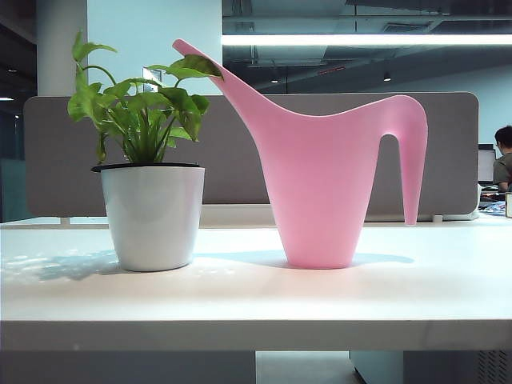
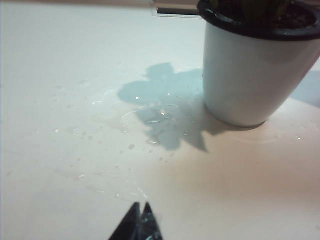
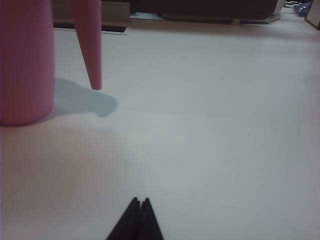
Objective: Pick up the watering can from the table, water the potted plant, and put the can back.
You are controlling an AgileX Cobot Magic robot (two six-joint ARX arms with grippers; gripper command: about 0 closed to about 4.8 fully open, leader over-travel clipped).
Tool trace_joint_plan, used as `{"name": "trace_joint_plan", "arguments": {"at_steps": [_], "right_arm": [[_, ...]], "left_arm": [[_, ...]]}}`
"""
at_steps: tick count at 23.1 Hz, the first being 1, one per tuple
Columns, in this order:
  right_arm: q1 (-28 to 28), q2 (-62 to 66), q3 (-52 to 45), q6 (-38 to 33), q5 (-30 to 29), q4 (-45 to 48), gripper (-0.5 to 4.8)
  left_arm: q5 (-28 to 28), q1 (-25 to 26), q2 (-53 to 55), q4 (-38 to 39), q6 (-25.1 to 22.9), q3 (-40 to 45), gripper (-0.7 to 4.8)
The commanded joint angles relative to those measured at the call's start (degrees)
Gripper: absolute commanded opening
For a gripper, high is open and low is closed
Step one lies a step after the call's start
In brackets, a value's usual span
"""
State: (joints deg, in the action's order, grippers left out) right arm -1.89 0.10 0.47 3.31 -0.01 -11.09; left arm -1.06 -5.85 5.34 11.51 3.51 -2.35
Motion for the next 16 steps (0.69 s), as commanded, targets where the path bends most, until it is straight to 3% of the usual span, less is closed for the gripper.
{"name": "trace_joint_plan", "arguments": {"at_steps": [1, 9, 16], "right_arm": [[0.0, 0.0, -0.4, 0.2, 0.1, 0.6, 0.0], [0.0, 0.0, -0.4, 0.2, 0.1, 0.6, 0.0], [0.0, 0.0, -0.4, 0.2, 0.1, 0.6, 0.0]], "left_arm": [[-0.2, 0.0, 3.1, 0.7, -0.1, -3.5, 0.03], [-0.2, -0.7, 18.6, 21.7, -0.1, -29.3, 0.03], [-0.3, -4.3, 28.8, 22.2, -0.1, -50.8, 0.03]]}}
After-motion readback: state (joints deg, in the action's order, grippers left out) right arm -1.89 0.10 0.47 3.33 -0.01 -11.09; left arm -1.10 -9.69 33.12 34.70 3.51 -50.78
